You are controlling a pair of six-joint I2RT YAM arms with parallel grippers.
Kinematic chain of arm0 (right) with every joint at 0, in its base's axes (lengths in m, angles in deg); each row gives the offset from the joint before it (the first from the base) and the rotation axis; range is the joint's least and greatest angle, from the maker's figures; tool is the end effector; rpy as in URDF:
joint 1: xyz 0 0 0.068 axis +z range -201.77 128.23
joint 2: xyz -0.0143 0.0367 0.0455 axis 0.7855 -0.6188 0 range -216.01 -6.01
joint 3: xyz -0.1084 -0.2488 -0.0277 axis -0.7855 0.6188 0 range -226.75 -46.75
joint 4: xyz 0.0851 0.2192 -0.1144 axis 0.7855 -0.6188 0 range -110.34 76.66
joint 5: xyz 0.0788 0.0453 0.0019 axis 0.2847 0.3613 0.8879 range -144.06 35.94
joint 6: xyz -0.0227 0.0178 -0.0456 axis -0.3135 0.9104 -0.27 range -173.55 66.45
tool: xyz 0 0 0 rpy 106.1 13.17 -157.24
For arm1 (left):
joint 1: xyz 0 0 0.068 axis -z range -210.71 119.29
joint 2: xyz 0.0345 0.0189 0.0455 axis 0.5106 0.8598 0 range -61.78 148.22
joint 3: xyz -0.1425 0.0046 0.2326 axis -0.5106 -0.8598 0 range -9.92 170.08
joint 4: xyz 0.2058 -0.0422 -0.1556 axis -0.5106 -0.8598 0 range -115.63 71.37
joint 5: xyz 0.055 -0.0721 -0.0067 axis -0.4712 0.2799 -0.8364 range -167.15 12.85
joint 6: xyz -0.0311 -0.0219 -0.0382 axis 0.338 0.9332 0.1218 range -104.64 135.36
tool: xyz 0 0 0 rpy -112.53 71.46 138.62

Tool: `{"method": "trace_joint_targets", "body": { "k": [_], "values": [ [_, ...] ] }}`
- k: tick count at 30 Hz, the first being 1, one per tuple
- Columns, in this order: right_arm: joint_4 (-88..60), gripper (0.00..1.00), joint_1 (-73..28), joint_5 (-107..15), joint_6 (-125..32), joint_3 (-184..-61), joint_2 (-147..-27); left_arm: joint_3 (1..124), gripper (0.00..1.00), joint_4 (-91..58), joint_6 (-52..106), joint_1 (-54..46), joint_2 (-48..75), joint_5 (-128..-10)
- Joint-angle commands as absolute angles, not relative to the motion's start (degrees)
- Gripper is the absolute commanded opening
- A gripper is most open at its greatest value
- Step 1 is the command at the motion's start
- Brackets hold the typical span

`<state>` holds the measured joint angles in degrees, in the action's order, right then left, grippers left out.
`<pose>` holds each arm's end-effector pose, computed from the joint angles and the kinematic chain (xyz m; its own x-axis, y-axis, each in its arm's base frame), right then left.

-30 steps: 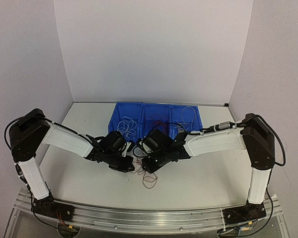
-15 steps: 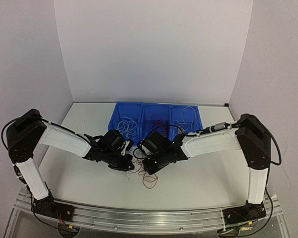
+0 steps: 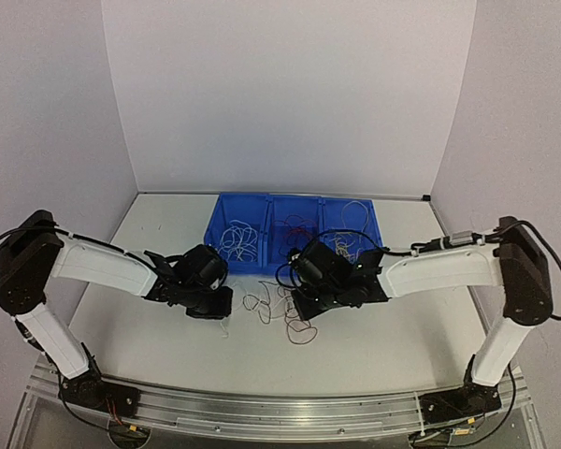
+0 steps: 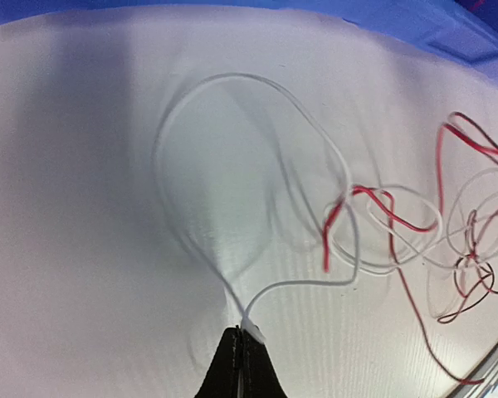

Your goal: Untangle the cables

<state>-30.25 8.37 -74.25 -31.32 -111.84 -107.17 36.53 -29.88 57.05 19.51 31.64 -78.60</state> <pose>0.1944 0.3140 0.1910 -0.6368 -0.3957 -0.6617 -0.5071 0.8614 -0.0271 0.1955 -0.2334 0.1457 -0.9115 0.0557 -0.4075 0.2056 0.9198 -0.3343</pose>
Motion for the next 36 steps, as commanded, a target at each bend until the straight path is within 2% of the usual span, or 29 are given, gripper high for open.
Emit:
{"method": "trace_joint_targets", "body": {
  "k": [1,9,16,25,29,36],
  "values": [
    [-32.9,0.0,6.1,-83.1,-28.5,-105.0,-95.4,34.1,0.0,-41.2,63.8,18.0,23.5,-91.2],
    [-44.8,0.0,-4.7,-93.0,-27.0,-93.5,-73.7,32.5,0.0,-57.9,68.6,9.8,8.8,-103.2],
    [-52.8,0.0,-11.5,-106.0,-33.9,-90.5,-59.0,34.0,0.0,-67.2,70.0,0.4,0.8,-108.5],
    [-62.2,0.0,-20.9,-117.7,-35.4,-91.7,-53.7,35.5,0.0,-70.2,72.7,-15.1,2.6,-108.5],
    [-64.9,0.0,-27.5,-114.0,-31.2,-92.4,-53.7,34.6,0.0,-66.0,69.1,-23.3,2.8,-104.5],
    [-66.9,0.0,-35.3,-109.6,-30.3,-94.7,-56.8,35.9,0.0,-67.2,69.7,-28.5,4.0,-104.2]
  ]
}}
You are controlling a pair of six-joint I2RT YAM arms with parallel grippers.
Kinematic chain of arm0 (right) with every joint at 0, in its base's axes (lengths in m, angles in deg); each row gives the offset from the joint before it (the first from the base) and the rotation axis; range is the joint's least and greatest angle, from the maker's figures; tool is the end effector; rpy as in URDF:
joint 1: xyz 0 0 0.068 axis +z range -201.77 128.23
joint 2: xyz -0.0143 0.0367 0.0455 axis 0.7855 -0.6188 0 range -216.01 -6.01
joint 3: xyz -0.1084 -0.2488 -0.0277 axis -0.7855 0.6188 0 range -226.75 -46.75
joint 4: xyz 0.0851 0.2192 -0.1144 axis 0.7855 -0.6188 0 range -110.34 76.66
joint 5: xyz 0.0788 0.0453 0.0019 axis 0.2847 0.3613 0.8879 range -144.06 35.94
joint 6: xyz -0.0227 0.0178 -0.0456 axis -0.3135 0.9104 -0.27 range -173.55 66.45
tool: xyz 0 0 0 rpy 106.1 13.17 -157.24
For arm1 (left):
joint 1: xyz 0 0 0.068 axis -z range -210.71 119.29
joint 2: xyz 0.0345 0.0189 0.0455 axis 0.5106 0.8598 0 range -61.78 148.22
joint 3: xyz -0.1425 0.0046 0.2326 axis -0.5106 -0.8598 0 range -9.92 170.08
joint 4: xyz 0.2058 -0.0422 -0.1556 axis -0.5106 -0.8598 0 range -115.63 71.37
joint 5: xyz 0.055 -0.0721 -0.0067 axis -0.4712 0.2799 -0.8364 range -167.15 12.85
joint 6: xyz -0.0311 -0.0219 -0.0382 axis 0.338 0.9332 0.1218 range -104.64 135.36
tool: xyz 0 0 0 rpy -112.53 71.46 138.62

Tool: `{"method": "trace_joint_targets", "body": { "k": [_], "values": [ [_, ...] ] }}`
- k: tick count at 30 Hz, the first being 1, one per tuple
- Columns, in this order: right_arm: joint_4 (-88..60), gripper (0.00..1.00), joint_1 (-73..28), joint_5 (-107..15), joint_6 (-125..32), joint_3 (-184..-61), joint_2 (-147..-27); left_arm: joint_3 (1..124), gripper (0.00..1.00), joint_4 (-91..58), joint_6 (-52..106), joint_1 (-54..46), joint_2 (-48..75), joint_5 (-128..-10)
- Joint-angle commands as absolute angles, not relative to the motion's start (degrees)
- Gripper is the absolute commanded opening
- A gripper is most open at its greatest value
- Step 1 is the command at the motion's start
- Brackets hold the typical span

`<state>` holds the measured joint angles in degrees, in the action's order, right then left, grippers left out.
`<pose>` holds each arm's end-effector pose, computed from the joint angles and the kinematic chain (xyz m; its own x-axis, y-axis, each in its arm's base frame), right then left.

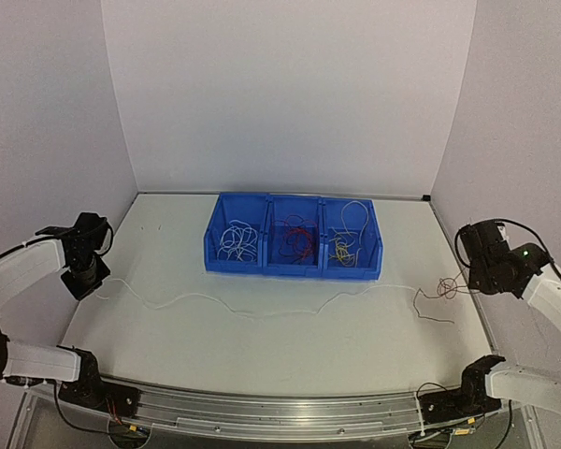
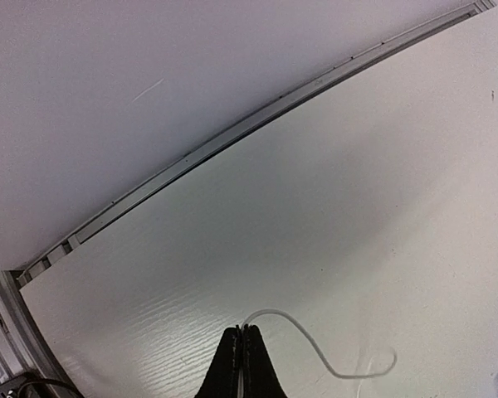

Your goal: Untangle the cables

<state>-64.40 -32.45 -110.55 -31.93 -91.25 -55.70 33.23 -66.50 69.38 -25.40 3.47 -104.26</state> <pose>0.1520 0.0219 0.2745 -0.6355 -0.0071 -0.7721 0.5259 0.7282 -0.4396 0.1959 -0.0019 0.2174 -0.4906 -0.6779 -0.5476 -0.7999 0.5996 -0.0257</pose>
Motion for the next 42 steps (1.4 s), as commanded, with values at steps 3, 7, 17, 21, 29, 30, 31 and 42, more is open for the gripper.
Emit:
{"method": "trace_joint_targets", "body": {
  "k": [3,7,17,21,29,30,31,42],
  "values": [
    [-68.0,0.0,-38.5,-107.8,-30.3,-95.7,-56.6,34.4,0.0,-62.2,67.1,-32.4,2.2,-98.0],
    [-68.0,0.0,-38.8,-102.3,-29.8,-97.1,-55.1,34.3,0.0,-63.0,68.8,-32.8,2.5,-98.6],
    [-64.2,0.0,-42.1,-86.7,-34.9,-102.3,-57.3,35.4,0.0,-60.0,63.2,-37.4,-0.6,-93.9],
    [-56.6,0.0,-42.2,-59.6,-35.1,-106.5,-57.3,31.2,0.0,-53.9,58.0,-37.4,-3.8,-83.4],
    [-41.5,0.0,-39.6,-28.0,-25.3,-115.8,-65.5,26.7,0.0,-46.6,55.4,-37.3,-5.5,-64.7],
    [-40.9,0.0,-38.4,-28.0,-25.4,-117.0,-67.4,26.5,0.0,-46.0,55.2,-37.3,-5.6,-63.3],
    [-40.4,0.0,-36.9,-28.3,-26.2,-119.1,-69.1,26.2,0.0,-45.6,55.0,-37.3,-5.8,-62.3],
    [-36.9,0.0,-22.5,-38.3,-32.8,-144.2,-96.4,23.5,0.0,-42.4,53.4,-37.2,-9.2,-53.1]
  ]
}}
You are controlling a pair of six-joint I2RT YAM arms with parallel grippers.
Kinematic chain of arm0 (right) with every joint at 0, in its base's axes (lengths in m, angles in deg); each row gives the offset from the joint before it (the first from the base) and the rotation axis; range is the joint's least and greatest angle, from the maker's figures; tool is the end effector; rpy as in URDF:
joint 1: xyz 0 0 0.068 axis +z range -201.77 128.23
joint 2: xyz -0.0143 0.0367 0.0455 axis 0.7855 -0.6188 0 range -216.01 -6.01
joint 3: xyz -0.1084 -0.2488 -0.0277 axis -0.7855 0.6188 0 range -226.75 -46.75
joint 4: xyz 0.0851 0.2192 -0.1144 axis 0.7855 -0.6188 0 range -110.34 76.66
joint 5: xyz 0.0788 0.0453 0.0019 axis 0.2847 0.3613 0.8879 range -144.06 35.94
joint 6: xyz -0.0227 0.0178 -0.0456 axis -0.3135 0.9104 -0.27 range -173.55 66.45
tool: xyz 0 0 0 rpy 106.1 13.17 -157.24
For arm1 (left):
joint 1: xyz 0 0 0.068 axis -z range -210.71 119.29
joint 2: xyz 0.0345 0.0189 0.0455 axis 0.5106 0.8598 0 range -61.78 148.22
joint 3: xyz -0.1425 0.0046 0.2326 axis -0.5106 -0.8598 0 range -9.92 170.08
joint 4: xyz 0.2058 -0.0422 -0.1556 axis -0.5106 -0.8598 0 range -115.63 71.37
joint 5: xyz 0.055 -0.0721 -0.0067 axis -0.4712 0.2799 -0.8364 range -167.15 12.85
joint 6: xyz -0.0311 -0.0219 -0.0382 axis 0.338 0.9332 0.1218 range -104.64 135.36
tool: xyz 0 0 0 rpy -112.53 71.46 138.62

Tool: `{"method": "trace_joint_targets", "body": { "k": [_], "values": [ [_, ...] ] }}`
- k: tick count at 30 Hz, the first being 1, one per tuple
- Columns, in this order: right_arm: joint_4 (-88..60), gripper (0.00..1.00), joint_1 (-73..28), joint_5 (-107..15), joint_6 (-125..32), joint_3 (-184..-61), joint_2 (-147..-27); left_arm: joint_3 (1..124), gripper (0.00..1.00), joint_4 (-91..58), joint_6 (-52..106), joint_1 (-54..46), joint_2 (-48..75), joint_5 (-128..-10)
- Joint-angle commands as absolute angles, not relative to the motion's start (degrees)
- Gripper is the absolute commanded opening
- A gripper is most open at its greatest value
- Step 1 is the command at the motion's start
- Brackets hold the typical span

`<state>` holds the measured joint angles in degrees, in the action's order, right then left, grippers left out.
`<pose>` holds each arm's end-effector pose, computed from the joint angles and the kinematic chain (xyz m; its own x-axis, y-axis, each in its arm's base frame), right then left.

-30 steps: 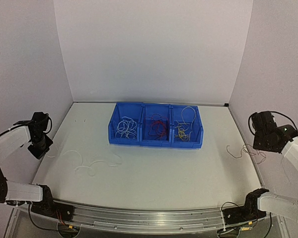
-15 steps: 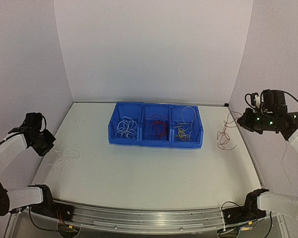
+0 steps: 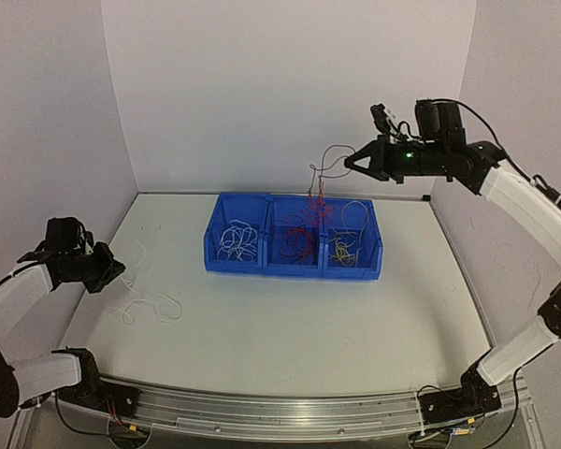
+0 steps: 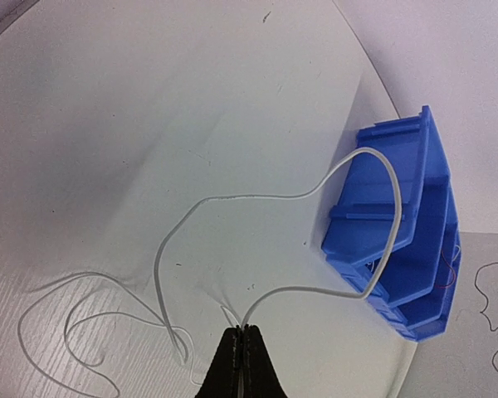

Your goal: Untangle the cables

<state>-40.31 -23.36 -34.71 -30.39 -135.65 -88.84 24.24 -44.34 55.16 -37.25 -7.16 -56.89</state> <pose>0.2801 0.1650 0.4226 -0.5720 0.1126 -0.8125 -0.5396 0.6943 0.4762 0.1922 0.0096 0.2218 -0.6348 -0.6772 -0.3721 -0.3578 0.6844 -0.6353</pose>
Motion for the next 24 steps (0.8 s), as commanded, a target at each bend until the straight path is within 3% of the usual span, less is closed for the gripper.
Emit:
{"method": "trace_joint_targets", "body": {
  "k": [1,21,24],
  "values": [
    [-36.8,0.0,-22.5,-39.2,-33.0,-146.1,-98.6,23.3,0.0,-42.8,53.2,-37.3,-9.6,-53.1],
    [-35.9,0.0,-20.6,-38.3,-29.2,-159.4,-131.0,24.9,0.0,-41.7,53.1,-37.3,-10.2,-48.3],
    [-36.7,0.06,-19.9,-39.8,-29.8,-158.4,-131.2,26.0,0.0,-41.4,53.0,-37.2,-9.4,-47.1]
  ]
}}
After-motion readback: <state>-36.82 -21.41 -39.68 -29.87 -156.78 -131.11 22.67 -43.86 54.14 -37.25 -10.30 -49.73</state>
